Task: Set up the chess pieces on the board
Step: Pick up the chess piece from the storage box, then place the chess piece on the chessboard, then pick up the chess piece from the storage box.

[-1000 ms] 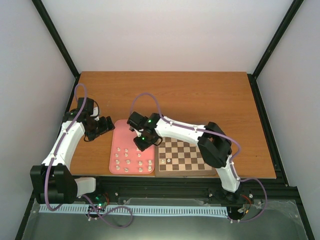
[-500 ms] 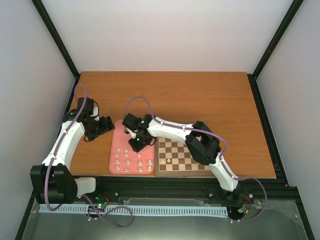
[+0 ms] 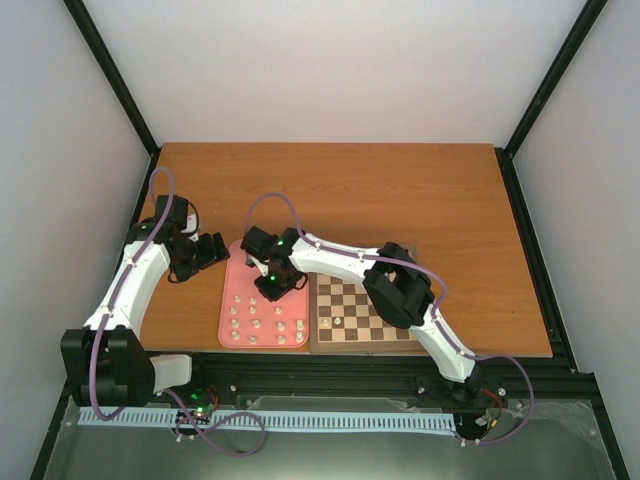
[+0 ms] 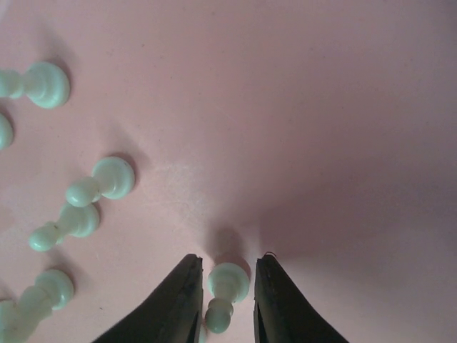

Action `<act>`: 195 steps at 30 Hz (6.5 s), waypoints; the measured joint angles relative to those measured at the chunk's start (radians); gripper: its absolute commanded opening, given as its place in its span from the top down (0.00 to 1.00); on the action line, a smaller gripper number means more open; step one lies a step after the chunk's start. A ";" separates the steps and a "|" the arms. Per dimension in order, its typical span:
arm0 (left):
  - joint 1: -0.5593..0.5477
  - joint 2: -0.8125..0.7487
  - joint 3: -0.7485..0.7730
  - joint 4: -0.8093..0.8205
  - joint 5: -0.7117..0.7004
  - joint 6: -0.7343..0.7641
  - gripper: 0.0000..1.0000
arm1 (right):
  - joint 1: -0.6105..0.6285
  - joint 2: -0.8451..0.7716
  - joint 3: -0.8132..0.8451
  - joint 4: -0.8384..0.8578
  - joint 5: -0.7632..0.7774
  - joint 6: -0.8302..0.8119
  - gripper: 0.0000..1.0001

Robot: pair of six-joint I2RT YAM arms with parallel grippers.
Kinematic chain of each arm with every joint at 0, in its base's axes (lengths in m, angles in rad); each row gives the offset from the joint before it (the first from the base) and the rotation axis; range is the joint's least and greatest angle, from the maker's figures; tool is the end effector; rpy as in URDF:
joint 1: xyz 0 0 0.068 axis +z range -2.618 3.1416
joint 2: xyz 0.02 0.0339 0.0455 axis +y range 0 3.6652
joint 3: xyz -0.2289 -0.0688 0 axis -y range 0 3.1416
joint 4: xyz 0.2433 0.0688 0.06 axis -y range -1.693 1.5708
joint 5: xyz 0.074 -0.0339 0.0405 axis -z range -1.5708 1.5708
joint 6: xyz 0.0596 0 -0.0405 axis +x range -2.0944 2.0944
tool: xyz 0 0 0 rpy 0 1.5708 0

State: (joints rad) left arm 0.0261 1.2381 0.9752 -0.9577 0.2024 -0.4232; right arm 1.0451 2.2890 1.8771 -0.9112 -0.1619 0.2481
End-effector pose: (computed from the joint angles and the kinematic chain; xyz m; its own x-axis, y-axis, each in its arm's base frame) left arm 0.2414 -0.0057 0.2002 -0.8740 -0.4252 -0.2353 -0.3461 0.8844 -0.3131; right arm 0.2176 0.3942 0.1147 -0.6861 -0.6997 -0.1993 -0.7273 0.6529 0.2117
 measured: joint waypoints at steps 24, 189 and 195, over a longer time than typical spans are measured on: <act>0.000 0.006 0.000 0.000 0.000 0.000 0.00 | -0.004 -0.013 -0.008 -0.018 0.044 0.000 0.97; 0.000 0.042 0.000 0.002 0.019 0.000 0.00 | 0.018 -0.093 -0.152 0.028 -0.072 -0.011 0.68; 0.000 0.042 0.000 0.002 0.018 0.000 0.00 | 0.016 -0.093 -0.152 0.027 -0.079 -0.016 0.75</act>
State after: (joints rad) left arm 0.0261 1.2800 0.9752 -0.9558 0.2207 -0.4232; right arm 1.0611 2.1963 1.7252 -0.8837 -0.2405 0.2325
